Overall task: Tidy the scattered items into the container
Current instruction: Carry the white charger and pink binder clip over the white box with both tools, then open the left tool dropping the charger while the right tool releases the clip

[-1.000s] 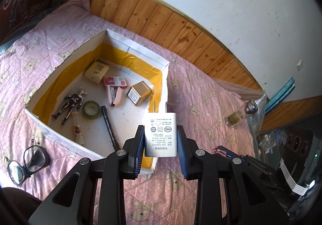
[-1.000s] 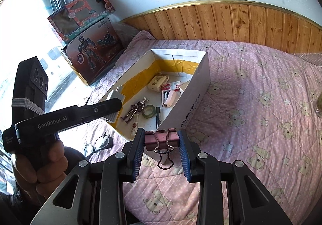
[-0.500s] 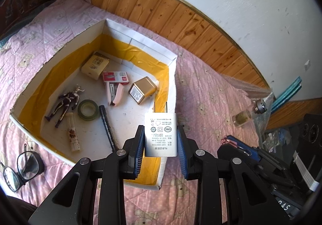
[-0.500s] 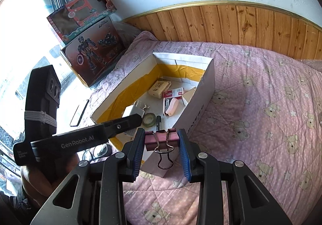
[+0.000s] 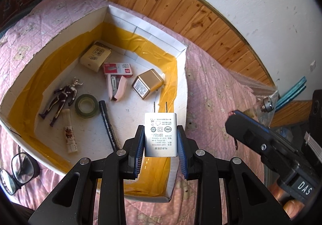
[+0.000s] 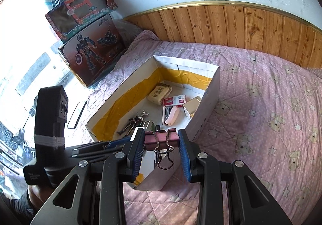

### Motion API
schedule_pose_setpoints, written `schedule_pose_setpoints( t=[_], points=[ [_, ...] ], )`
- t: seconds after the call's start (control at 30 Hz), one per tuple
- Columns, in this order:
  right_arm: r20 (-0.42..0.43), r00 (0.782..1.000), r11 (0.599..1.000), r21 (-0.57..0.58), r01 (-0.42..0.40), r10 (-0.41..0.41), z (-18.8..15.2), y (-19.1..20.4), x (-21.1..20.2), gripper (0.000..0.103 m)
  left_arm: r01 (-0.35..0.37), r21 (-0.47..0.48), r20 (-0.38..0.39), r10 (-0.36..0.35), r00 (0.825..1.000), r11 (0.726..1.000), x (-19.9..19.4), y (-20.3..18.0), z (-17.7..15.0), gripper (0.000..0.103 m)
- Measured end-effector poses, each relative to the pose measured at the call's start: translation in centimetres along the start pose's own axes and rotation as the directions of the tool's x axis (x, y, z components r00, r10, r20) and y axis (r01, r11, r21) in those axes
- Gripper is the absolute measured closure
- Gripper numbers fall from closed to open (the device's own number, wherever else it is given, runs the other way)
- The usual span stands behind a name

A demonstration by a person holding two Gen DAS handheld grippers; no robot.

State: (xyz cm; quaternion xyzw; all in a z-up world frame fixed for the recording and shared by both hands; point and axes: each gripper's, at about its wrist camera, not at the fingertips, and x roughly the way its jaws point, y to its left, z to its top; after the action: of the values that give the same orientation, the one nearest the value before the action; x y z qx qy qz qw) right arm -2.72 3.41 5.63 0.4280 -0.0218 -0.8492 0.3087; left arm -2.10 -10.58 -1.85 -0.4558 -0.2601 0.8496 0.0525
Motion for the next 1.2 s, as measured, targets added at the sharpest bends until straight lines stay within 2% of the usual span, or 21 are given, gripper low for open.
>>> schedule_pose_setpoints(
  t=[0.43, 0.83, 0.97, 1.2],
  points=[
    [-0.035, 0.999, 1.000, -0.012, -0.017, 0.017, 3.0, 0.3, 3.5, 0.068, 0.004, 0.000, -0.021, -0.004, 1.000, 1.000, 0.8, 0.2, 0.3, 0.072],
    [-0.107, 0.993, 0.998, 0.027, -0.056, 0.058, 5.2, -0.1, 7.7, 0.068, 0.030, -0.038, -0.070, -0.033, 0.997, 0.999, 1.8, 0.9, 0.7, 0.072],
    [-0.129, 0.991, 0.999, 0.004, -0.045, 0.045, 5.7, 0.2, 9.0, 0.068, 0.030, -0.043, -0.093, -0.033, 0.995, 0.999, 2.2, 1.0, 0.8, 0.072],
    [-0.173, 0.985, 0.997, -0.070, 0.017, -0.029, 6.1, 0.3, 11.1, 0.068, 0.023, -0.052, -0.125, -0.030, 0.992, 0.998, 3.1, 1.0, 0.8, 0.072]
  ],
)
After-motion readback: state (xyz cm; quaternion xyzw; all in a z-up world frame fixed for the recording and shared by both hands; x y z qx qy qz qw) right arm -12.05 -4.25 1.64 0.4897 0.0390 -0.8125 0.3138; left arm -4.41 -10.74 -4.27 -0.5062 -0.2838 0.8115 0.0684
